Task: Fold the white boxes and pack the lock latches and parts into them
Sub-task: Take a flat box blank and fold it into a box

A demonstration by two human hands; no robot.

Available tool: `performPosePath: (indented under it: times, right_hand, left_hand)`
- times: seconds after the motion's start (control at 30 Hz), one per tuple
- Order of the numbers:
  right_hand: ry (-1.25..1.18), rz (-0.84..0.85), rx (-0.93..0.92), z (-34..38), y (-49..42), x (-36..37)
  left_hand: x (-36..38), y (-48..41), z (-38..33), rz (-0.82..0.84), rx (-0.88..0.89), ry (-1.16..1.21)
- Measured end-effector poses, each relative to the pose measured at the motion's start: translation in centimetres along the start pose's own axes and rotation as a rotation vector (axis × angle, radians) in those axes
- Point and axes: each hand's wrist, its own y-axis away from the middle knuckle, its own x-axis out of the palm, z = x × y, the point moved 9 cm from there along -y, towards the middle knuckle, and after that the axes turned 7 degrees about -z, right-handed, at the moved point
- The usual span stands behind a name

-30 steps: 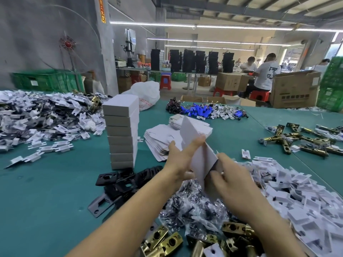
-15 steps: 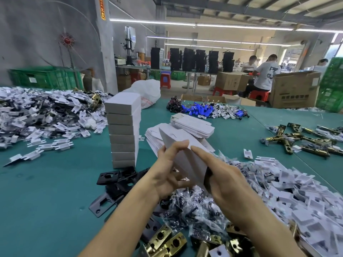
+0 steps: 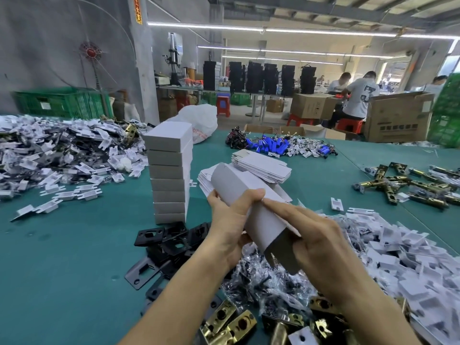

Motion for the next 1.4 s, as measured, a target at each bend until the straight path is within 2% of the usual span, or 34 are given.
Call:
performPosePath:
  times: [0.17, 0.3, 0.43, 0.57, 0.7, 0.93, 1.17, 1.3, 1.4]
  right_hand:
    - [0.032, 0.250, 0.022, -1.4, 1.0, 2.7]
    - [-0.095, 0.275, 0.084, -1.2, 1.1, 3.0]
    - [-0.412, 0.166, 0.172, -0.7, 0.5, 2.0]
    - [-0.560, 0.032, 0.317, -1.9, 0.2, 1.0]
    - [-0.706, 0.138, 0.504, -3.0, 0.9, 2.1]
    - [-0.935, 0.169, 0.556, -3.0, 0.9, 2.6]
    - [-0.944, 0.076, 0.474, -2.9, 0.6, 2.0]
    - [-0.930, 0.082, 0.440, -2.1, 0.7, 2.5]
    - [-0.906, 0.074, 0.416, -1.8, 0.3, 2.2]
  left_hand:
    - [-0.8, -0.4, -1.8, -0.051, 0.213, -0.021]
    - [-0.6, -0.1, -2.3, -0.033, 0.291, -0.094]
    - [0.6, 0.7, -2.3, 0.092, 0.267, -0.026]
    - [2.1, 1.8, -1.9, 0.252, 0.227, -0.058]
    - [3.7, 3.6, -0.3, 0.479, 0.062, -0.106]
    - [3.8, 4.1, -0.6, 0.553, -0.002, -0.078]
    - [3.9, 3.6, -1.5, 0.458, 0.199, -0.047]
    - [3.4, 3.2, -2.1, 0.334, 0.326, -0.043]
    - [2.1, 2.8, -2.9, 0.166, 0.535, -0.180]
